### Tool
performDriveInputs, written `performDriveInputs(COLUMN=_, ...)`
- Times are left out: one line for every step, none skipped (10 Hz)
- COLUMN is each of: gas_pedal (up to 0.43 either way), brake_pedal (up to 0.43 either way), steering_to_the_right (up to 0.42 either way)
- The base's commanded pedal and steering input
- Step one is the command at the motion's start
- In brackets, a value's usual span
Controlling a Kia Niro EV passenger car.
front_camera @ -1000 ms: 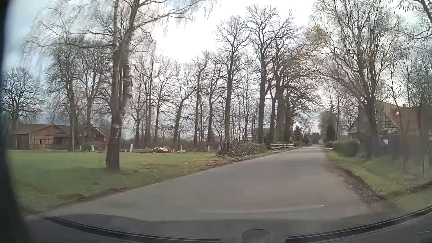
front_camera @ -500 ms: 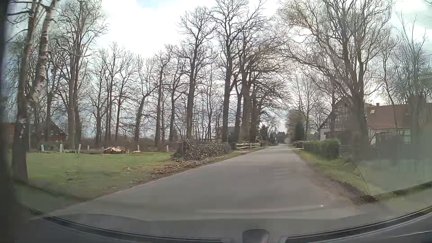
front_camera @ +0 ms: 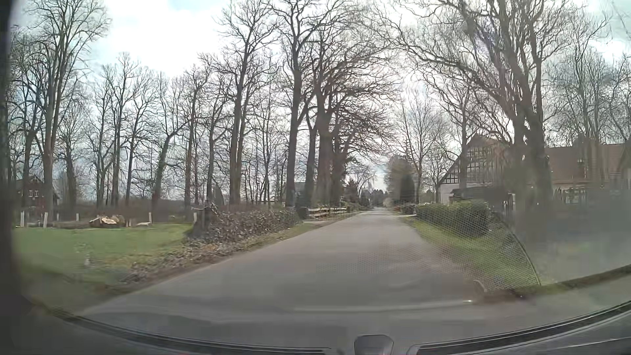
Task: Follow the waypoints while adhering to traffic rules and regulations
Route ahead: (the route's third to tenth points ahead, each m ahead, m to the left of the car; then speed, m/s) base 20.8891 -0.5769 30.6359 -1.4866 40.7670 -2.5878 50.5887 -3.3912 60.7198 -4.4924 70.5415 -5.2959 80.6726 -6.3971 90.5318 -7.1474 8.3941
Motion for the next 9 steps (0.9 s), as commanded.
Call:
performDriveInputs(gas_pedal=0.35, brake_pedal=0.0, steering_to_the_right=0.044)
performDriveInputs(gas_pedal=0.35, brake_pedal=0.0, steering_to_the_right=0.036)
performDriveInputs(gas_pedal=0.358, brake_pedal=0.0, steering_to_the_right=0.032)
performDriveInputs(gas_pedal=0.358, brake_pedal=0.0, steering_to_the_right=0.029)
performDriveInputs(gas_pedal=0.358, brake_pedal=0.0, steering_to_the_right=0.029)
performDriveInputs(gas_pedal=0.358, brake_pedal=0.0, steering_to_the_right=0.03)
performDriveInputs(gas_pedal=0.358, brake_pedal=0.0, steering_to_the_right=0.035)
performDriveInputs(gas_pedal=0.358, brake_pedal=0.0, steering_to_the_right=0.039)
performDriveInputs(gas_pedal=0.358, brake_pedal=0.0, steering_to_the_right=0.039)
